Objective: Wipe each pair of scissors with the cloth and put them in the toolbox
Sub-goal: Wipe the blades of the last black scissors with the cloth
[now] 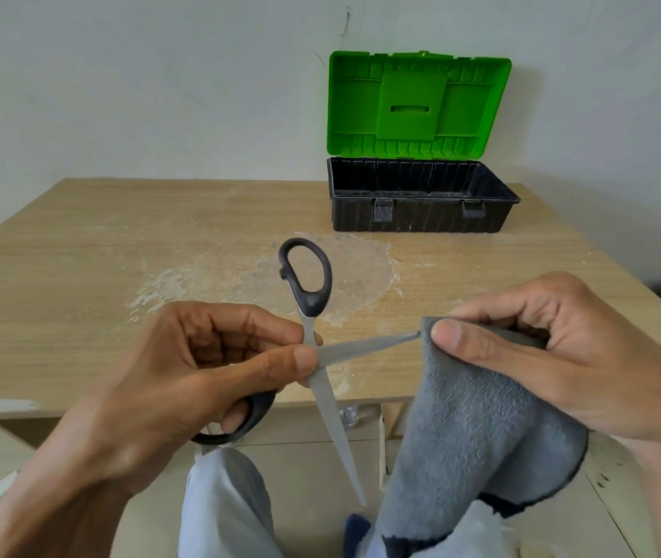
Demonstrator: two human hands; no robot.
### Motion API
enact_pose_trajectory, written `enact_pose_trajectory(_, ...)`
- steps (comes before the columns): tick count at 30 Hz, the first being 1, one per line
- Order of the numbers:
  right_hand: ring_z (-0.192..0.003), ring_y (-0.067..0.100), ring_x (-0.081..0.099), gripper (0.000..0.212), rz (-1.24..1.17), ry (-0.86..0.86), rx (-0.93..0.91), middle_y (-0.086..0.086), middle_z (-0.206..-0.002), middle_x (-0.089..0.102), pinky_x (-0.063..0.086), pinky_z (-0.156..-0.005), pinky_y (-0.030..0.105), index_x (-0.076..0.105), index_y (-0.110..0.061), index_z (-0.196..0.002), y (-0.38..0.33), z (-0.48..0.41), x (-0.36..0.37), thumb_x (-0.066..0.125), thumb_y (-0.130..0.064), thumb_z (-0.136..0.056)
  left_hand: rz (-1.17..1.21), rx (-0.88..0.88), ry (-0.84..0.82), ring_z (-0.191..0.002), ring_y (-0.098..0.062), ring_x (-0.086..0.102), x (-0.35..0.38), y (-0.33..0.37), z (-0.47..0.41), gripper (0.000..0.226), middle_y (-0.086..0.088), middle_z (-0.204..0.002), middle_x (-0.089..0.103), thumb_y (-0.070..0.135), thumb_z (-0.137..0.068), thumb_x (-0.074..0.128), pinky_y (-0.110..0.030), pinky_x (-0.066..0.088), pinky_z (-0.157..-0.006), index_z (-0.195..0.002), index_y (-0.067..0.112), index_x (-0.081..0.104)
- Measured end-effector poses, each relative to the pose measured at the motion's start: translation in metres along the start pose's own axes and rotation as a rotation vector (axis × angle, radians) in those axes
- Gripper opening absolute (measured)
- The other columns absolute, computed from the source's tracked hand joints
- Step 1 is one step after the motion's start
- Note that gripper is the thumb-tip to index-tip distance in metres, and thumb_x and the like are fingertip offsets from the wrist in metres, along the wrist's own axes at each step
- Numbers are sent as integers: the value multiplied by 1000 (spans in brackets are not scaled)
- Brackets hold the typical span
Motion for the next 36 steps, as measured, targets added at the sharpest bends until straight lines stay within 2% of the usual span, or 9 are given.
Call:
enact_pose_trajectory(9, -72, 10, 77, 16, -7, -7, -29, -7, -81, 82, 54, -66, 14, 85, -34, -85, 2, -20, -3, 70, -34, -90, -27, 24, 3, -31, -8, 37, -7, 4, -12, 7, -5, -50, 65, 15, -64, 76, -9, 30, -35, -67, 10, 79)
enact_pose_trajectory(12, -70, 16, 76, 17, 25, -58, -25, -5, -80, 82, 54, -62, 22, 85, -33, -87, 7, -26, 1, 69, -36, -93, -60, 34, -11, -33, -9, 39, -12, 3, -17, 10, -11, -62, 72, 18, -64, 76, -12, 33, -37, -71, 11, 80)
enact_pose_trajectory(16, -70, 19, 77, 15, 19, 51, -29, -3, -81, 82, 57, -62, 26, 86, -32, -88, 12, -40, -7, 72, -39, -90, -18, 17, 35, -30, -7, 38, -20, 0, -24, 8, -6, -51, 66, 13, -64, 75, -10, 32, -35, -67, 7, 78)
enact_pose_trajectory(19, -67, 21, 74, 21, 83, 6, -62, -1, -79, 81, 55, -58, 35, 85, -32, -89, 13, -49, -2, 71, -46, -97, -29, 5, 32, -32, -6, 38, -22, -3, -31, 9, -4, -54, 67, 14, -65, 75, -10, 32, -35, -70, 7, 79)
enact_pose_trajectory(24, -65, 3, 71, 18, 20, 7, -76, -9, -75, 81, 49, -61, 12, 86, -24, -86, 14, -62, -3, 71, -34, -89, -16, -13, 50, -34, -5, 38, -25, -4, -39, 10, -1, -51, 64, 14, -66, 75, -9, 31, -36, -71, 7, 79)
enact_pose_trajectory(28, -67, 4, 72, 20, -7, 25, -86, -7, -78, 82, 50, -63, 14, 87, -23, -87, 19, -59, -5, 73, -37, -91, -9, -6, 32, -34, -5, 38, -25, -5, -41, 11, 0, -50, 64, 16, -67, 75, -8, 31, -37, -72, 7, 79)
enact_pose_trajectory(31, -64, 17, 72, 25, -42, 68, -98, 1, -77, 81, 51, -58, 26, 87, -24, -87, 21, -54, -5, 73, -44, -94, 7, 12, 25, -31, -4, 37, -22, -4, -40, 8, 1, -46, 61, 12, -68, 73, -7, 31, -35, -69, 6, 78)
enact_pose_trajectory(32, -64, 21, 73, 24, -83, 108, -95, 4, -78, 81, 52, -57, 28, 86, -24, -87, 23, -52, -6, 74, -43, -94, 18, 26, 53, -30, -3, 37, -24, -3, -39, 7, 1, -44, 59, 11, -67, 72, -7, 30, -34, -67, 6, 78)
enact_pose_trajectory(36, -71, 8, 74, 24, -198, 240, -72, -5, -80, 81, 57, -65, 19, 86, -33, -84, 25, -39, -19, 74, -53, -82, 69, 97, 339, -27, -1, 35, -50, -2, -36, 14, 5, -39, 54, 24, -62, 72, -7, 27, -32, -65, 12, 78)
Point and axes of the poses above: each hand's wrist, its own z-axis away from the middle knuckle, its own x-axis out of the palm, y = z × x, the point moved 3 cm from there along -z, towards the middle knuckle
